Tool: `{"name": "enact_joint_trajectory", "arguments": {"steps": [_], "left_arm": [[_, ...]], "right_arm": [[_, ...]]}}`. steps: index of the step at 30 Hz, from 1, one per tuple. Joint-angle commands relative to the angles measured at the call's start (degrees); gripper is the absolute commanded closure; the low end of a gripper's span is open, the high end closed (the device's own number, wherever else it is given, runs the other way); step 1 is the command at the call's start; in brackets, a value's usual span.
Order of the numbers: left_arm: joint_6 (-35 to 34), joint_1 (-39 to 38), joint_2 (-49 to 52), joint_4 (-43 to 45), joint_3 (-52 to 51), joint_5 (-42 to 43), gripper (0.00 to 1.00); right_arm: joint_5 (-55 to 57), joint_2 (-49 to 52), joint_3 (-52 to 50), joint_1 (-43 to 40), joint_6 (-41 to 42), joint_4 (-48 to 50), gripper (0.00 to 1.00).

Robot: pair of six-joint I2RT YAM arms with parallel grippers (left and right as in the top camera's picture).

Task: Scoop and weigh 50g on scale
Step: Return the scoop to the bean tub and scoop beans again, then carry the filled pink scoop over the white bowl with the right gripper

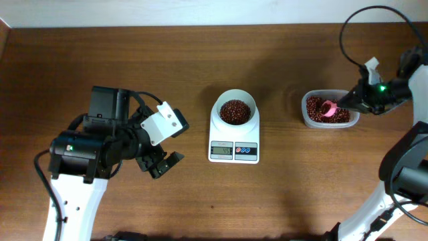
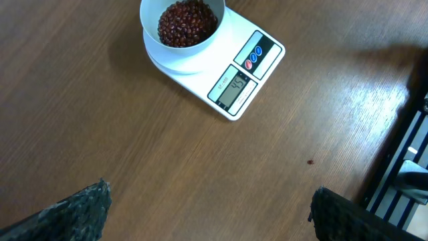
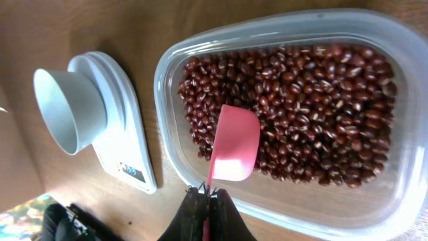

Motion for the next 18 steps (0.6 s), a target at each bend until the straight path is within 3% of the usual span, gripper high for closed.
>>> {"name": "enact_joint_trajectory", "arguments": {"steps": [1,15,18], "left_arm": [[0.9,0.3,0.0,-0.1,0.8,1.0,0.01],[0.9,0.3,0.0,-0.1,0.8,1.0,0.01],[0.9,0.3,0.0,0.0,0.8,1.0,0.01]], "right_arm": [[-4.2,-0.7,-0.4,-2.7,-3.2,-2.0,0.96],[-8.4,-0.7,-0.4,-4.6,-3.8,-5.8,0.96],[-14.2,-0.7,-0.4,-4.5,-3.8,-5.7,0.96]]}}
